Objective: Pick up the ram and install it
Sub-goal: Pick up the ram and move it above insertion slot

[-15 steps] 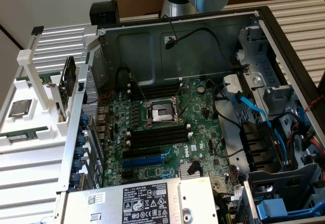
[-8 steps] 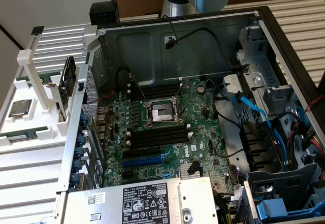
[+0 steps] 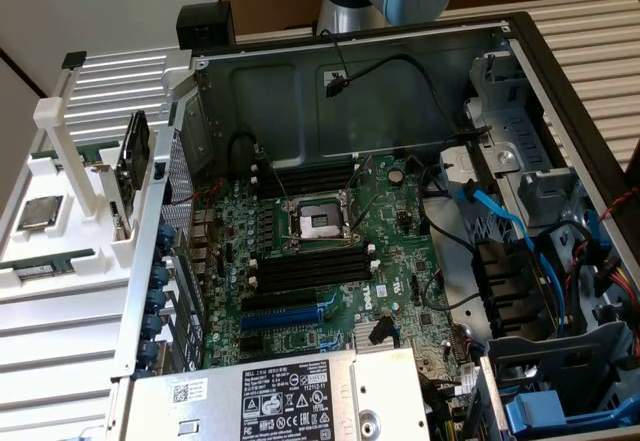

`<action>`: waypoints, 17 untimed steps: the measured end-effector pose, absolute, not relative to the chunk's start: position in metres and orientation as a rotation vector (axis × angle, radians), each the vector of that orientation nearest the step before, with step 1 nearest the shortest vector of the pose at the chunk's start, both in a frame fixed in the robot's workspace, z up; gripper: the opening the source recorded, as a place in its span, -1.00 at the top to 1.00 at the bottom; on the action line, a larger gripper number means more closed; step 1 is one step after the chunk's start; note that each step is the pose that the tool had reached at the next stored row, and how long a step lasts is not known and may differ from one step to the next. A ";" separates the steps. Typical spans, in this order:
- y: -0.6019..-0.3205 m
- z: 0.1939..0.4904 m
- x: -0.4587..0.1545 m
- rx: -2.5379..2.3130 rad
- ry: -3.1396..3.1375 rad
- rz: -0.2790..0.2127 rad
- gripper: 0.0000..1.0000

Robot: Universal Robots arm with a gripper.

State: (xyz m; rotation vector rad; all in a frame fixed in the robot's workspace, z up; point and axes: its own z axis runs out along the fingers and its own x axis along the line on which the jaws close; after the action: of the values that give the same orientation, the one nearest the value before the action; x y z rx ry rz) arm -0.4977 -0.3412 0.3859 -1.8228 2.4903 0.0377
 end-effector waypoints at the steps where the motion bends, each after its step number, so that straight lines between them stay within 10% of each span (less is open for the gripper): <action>1: -0.343 0.386 -0.499 -1.822 2.488 0.041 -0.98; 17: -0.366 0.373 -0.501 -1.816 2.469 0.077 -0.98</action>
State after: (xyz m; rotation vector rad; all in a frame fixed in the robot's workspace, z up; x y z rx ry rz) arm -0.5013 -0.3665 0.3729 -1.8164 2.4688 0.0768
